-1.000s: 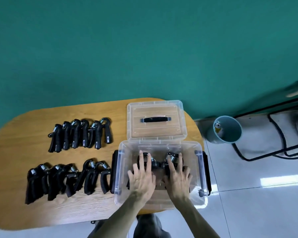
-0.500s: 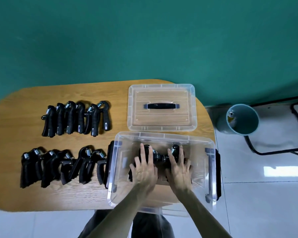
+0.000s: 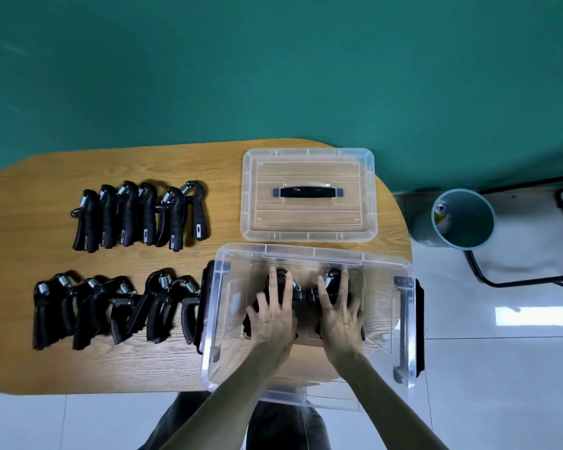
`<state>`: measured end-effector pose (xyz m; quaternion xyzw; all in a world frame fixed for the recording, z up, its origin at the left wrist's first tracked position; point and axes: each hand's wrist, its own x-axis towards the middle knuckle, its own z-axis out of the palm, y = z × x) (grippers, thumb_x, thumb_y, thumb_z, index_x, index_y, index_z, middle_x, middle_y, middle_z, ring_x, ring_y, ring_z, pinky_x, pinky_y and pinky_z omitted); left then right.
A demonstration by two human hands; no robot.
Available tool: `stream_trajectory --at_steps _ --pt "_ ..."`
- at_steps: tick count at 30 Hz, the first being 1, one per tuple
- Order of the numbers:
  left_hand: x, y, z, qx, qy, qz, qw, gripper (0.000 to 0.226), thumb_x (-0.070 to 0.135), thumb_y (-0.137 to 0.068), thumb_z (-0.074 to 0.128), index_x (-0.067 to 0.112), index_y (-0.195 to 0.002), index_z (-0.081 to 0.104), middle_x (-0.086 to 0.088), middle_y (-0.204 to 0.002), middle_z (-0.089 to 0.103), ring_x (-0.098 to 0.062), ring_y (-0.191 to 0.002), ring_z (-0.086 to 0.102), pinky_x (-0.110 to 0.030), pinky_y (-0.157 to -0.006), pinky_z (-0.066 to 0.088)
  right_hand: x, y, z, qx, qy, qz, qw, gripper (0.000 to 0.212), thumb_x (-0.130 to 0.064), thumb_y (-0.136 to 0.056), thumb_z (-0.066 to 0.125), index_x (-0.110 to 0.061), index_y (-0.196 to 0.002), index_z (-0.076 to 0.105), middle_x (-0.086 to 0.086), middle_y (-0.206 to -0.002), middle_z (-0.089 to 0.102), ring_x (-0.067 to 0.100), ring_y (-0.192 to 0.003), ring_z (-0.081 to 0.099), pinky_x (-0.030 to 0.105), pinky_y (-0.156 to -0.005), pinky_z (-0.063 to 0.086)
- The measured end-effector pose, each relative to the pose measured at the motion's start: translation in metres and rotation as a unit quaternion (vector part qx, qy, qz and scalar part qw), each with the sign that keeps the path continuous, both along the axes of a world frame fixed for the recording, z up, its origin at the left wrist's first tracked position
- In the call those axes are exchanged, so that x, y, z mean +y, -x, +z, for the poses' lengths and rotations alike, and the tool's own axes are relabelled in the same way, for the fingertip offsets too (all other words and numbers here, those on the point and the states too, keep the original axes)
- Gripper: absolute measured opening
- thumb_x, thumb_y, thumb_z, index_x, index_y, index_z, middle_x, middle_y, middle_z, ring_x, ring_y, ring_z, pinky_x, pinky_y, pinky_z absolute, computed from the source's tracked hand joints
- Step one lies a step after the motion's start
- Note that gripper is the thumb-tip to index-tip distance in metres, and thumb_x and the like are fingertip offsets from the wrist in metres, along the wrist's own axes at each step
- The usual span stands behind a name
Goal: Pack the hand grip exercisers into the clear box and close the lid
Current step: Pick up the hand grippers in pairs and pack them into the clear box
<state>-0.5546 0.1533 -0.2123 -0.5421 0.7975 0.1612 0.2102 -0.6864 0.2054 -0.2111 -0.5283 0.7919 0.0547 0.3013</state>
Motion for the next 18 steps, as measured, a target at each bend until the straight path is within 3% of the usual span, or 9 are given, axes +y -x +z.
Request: stream_trajectory --at_steps 6,10,12,14,15,18 --pt "0.001 -0.005 -0.010 0.009 0.031 0.004 0.999 0.086 0.018 -0.099 0.052 0.021 -0.163 -0.005 -0.017 -0.169 -0.013 -0.029 -0.102 0.049 -0.046 -0.076 0.049 -0.002 0.000 -0.004 0.002 0.007 -0.002 1.000 0.123 0.023 -0.073 0.053 -0.036 -0.157 -0.015 0.012 -0.155 -0.045 0.045 -0.128 0.037 0.057 -0.104 0.044" --pt "-0.002 -0.002 -0.002 0.051 0.018 0.026 0.998 0.082 0.016 -0.099 0.047 0.018 -0.163 -0.003 -0.015 -0.169 -0.015 -0.037 -0.119 0.047 -0.054 -0.086 0.051 -0.001 0.002 -0.004 -0.012 0.009 -0.013 1.000 0.121 0.022 -0.078 0.052 -0.035 -0.155 -0.022 0.012 -0.160 -0.036 0.050 -0.141 0.027 0.051 -0.106 0.044" --pt "-0.003 -0.004 0.006 0.069 0.010 0.022 0.997 0.079 0.024 -0.100 0.045 0.016 -0.163 -0.002 -0.014 -0.170 -0.013 -0.041 -0.136 0.037 -0.059 -0.097 0.047 -0.003 0.001 0.001 0.030 0.046 -0.020 0.998 0.105 -0.001 -0.090 0.063 -0.030 -0.159 -0.010 0.018 -0.167 -0.009 0.049 -0.141 0.031 0.054 -0.106 0.043" --pt "-0.005 -0.007 0.017 0.078 0.014 0.007 0.997 0.075 0.033 -0.100 0.040 0.013 -0.164 0.005 -0.015 -0.171 -0.002 -0.040 -0.146 0.030 -0.058 -0.103 0.044 -0.006 -0.003 0.011 0.064 0.089 -0.012 0.994 0.075 -0.029 -0.098 0.058 -0.023 -0.160 0.017 0.022 -0.162 0.023 0.047 -0.135 0.041 0.058 -0.103 0.043" --pt "-0.007 -0.010 0.024 0.083 0.018 0.001 0.996 0.071 0.036 -0.100 0.034 0.012 -0.163 0.011 -0.015 -0.171 0.007 -0.039 -0.147 0.032 -0.056 -0.104 0.045 -0.008 -0.004 0.018 0.073 0.102 -0.003 0.992 0.064 -0.037 -0.100 0.049 -0.020 -0.158 0.026 0.022 -0.159 0.031 0.046 -0.134 0.043 0.058 -0.104 0.042" --pt "-0.014 -0.017 0.052 0.090 0.019 -0.022 0.995 0.070 0.041 -0.098 0.014 0.010 -0.161 0.021 -0.014 -0.167 0.025 -0.035 -0.142 0.039 -0.050 -0.105 0.044 -0.013 -0.013 0.045 0.088 0.115 0.023 0.989 0.061 -0.043 -0.100 0.033 -0.017 -0.154 0.035 0.022 -0.154 0.039 0.043 -0.134 0.044 0.056 -0.105 0.043"
